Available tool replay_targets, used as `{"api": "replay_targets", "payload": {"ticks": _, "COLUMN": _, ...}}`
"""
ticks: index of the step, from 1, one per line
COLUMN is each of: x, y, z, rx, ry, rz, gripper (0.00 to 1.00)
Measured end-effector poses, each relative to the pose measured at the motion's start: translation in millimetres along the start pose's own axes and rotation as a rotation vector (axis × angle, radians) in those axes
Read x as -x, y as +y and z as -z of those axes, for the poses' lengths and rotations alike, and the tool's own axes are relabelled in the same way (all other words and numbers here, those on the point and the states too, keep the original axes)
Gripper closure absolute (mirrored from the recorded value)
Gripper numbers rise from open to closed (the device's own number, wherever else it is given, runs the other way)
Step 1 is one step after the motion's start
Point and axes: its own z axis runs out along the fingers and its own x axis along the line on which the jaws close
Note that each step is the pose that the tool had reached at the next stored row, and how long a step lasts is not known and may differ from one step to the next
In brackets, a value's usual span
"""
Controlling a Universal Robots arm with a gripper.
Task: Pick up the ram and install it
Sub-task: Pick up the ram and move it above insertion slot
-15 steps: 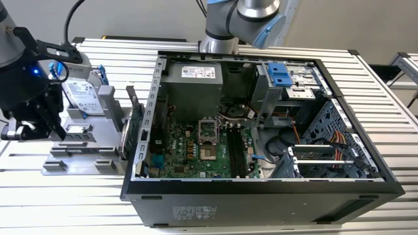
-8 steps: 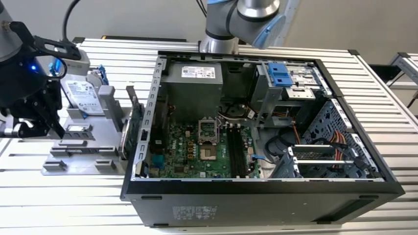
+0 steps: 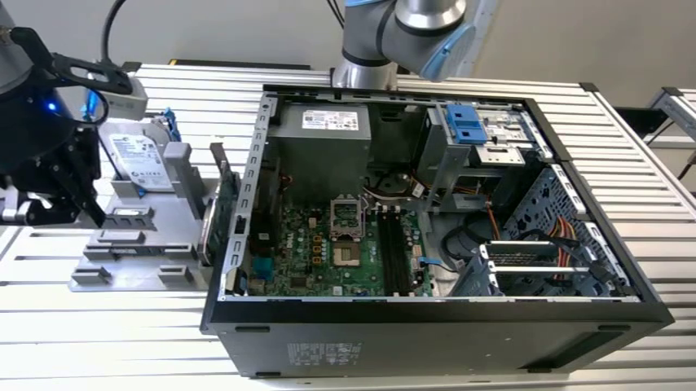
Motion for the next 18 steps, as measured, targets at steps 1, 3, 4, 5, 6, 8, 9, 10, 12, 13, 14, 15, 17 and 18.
{"api": "replay_targets", "payload": {"ticks": 1, "x": 0.0, "y": 0.0, "z": 0.7, "rx": 0.0, "ry": 0.0, "rz": 0.0, "gripper": 1.0}}
{"api": "replay_targets", "payload": {"ticks": 3, "x": 0.0, "y": 0.0, "z": 2.4, "rx": 0.0001, "ry": 0.0, "rz": 0.0, "gripper": 1.0}}
{"api": "replay_targets", "payload": {"ticks": 4, "x": 0.1, "y": 0.0, "z": 3.1, "rx": 0.0, "ry": 0.0, "rz": 0.0, "gripper": 1.0}}
{"api": "replay_targets", "payload": {"ticks": 5, "x": 0.1, "y": 0.0, "z": 4.0, "rx": 0.0, "ry": 0.0, "rz": 0.0, "gripper": 1.0}}
{"api": "replay_targets", "payload": {"ticks": 6, "x": 0.1, "y": 0.0, "z": 4.9, "rx": 0.0, "ry": 0.0, "rz": 0.0, "gripper": 1.0}}
{"api": "replay_targets", "payload": {"ticks": 8, "x": 0.1, "y": 0.1, "z": 6.5, "rx": 0.0, "ry": 0.0, "rz": 0.0, "gripper": 1.0}}
{"api": "replay_targets", "payload": {"ticks": 9, "x": 0.1, "y": 0.1, "z": 7.5, "rx": 0.0, "ry": 0.0, "rz": 0.0, "gripper": 1.0}}
{"api": "replay_targets", "payload": {"ticks": 10, "x": 0.1, "y": 0.1, "z": 8.5, "rx": 0.0, "ry": 0.0, "rz": 0.0, "gripper": 1.0}}
{"api": "replay_targets", "payload": {"ticks": 12, "x": 0.1, "y": 0.1, "z": 10.1, "rx": 0.0, "ry": 0.0, "rz": 0.0, "gripper": 1.0}}
{"api": "replay_targets", "payload": {"ticks": 13, "x": 0.1, "y": 0.1, "z": 11.1, "rx": 0.0, "ry": 0.0, "rz": 0.0, "gripper": 1.0}}
{"api": "replay_targets", "payload": {"ticks": 14, "x": 0.2, "y": 0.1, "z": 12.0, "rx": 0.0001, "ry": 0.0, "rz": 0.0, "gripper": 1.0}}
{"api": "replay_targets", "payload": {"ticks": 15, "x": 0.2, "y": 0.1, "z": 12.8, "rx": 0.0001, "ry": 0.0001, "rz": 0.0, "gripper": 1.0}}
{"api": "replay_targets", "payload": {"ticks": 17, "x": 0.2, "y": 0.2, "z": 14.7, "rx": 0.0, "ry": 0.0, "rz": 0.0, "gripper": 1.0}}
{"api": "replay_targets", "payload": {"ticks": 18, "x": 0.2, "y": 0.2, "z": 15.4, "rx": 0.0, "ry": 0.0, "rz": 0.0, "gripper": 1.0}}
